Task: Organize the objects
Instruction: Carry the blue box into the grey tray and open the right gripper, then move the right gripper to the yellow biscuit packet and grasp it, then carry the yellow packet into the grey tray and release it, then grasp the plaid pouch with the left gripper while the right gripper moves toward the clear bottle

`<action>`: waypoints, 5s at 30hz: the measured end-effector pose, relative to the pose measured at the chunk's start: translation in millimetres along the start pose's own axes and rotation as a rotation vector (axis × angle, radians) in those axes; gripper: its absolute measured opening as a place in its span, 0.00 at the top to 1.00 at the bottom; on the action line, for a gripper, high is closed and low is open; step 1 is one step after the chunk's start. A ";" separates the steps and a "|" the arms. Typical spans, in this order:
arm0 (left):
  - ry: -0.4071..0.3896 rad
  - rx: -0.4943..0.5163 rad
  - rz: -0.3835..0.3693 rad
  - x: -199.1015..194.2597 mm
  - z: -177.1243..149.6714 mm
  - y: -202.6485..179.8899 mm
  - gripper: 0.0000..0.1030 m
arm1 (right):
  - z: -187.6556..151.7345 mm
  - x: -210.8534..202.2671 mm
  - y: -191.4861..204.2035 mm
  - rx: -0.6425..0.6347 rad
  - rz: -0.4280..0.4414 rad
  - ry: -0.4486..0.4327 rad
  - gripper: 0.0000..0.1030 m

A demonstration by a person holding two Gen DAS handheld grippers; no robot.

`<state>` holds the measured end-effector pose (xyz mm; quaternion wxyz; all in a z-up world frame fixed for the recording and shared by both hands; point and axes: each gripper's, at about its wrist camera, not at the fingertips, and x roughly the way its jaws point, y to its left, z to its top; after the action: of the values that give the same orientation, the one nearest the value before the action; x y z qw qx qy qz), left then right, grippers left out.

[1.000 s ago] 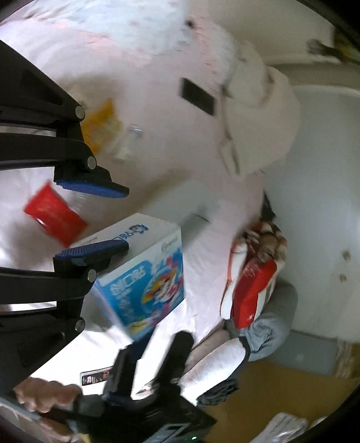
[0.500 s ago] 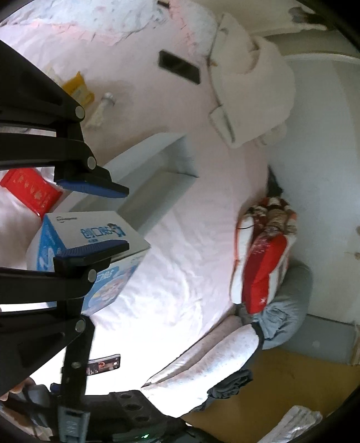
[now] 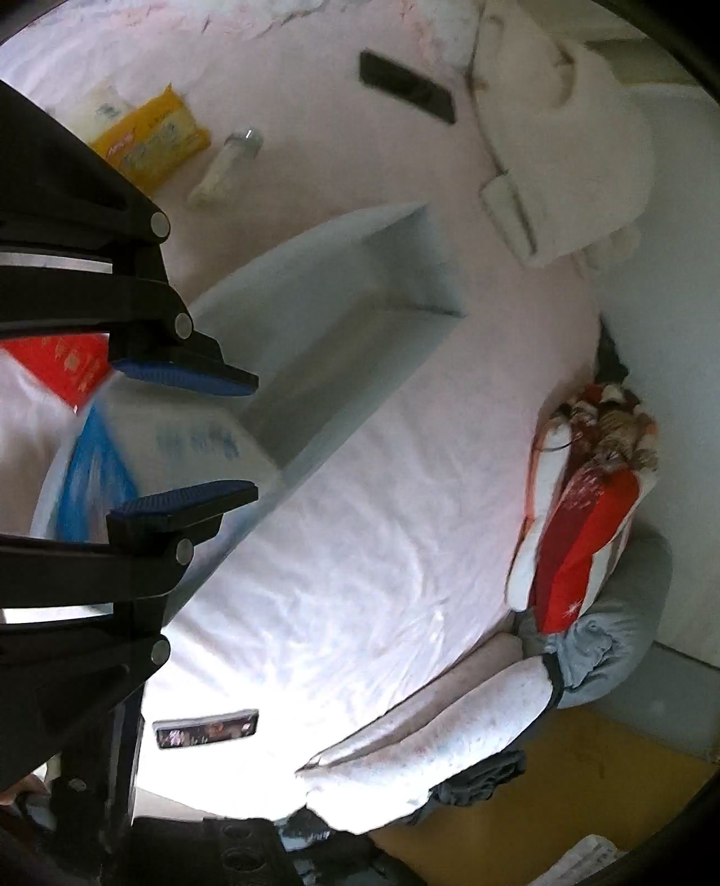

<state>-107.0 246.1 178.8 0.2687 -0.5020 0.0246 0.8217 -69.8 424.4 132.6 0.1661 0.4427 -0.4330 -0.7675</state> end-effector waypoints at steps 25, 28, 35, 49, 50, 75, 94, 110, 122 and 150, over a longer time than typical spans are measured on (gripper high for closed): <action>-0.148 -0.161 0.260 -93.7 -147.2 147.8 0.70 | -45.0 101.2 98.2 -0.394 -0.002 0.060 0.42; -0.160 -0.216 0.231 -87.5 -172.6 172.3 0.70 | -60.8 133.8 103.2 -0.446 -0.061 0.084 0.42; -0.088 -0.302 0.162 -68.1 -199.5 208.2 0.70 | -86.1 200.8 98.5 -0.599 -0.213 0.050 0.42; -0.079 -0.364 0.121 -72.7 -196.5 228.5 0.70 | -67.6 263.0 76.3 -0.588 -0.145 0.030 0.42; -0.079 -0.359 0.123 -71.2 -195.7 228.4 0.70 | -66.7 267.3 77.0 -0.598 -0.144 0.039 0.41; -0.070 -0.331 0.108 -42.7 -189.9 219.5 0.70 | -75.9 318.3 65.8 -0.603 -0.120 0.174 0.27; -0.250 -0.245 0.038 -77.2 -150.7 170.2 0.70 | -71.4 160.5 112.1 -0.621 -0.168 -0.284 0.27; -0.205 -0.169 -0.014 -54.3 -147.5 136.4 0.70 | 36.0 128.2 27.6 -0.141 -0.069 -0.296 0.27; -0.173 -0.220 -0.029 -42.0 -151.9 144.9 0.70 | 22.2 133.1 17.0 -0.055 -0.274 -0.191 0.26; -0.217 -0.143 0.019 -61.8 -153.0 124.2 0.70 | -28.5 122.6 84.5 -0.486 -0.357 -0.327 0.25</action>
<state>-19.0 66.8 126.4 0.2255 -0.4276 -0.0583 0.8735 -125.0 283.2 128.9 0.0581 0.3299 -0.1743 -0.9260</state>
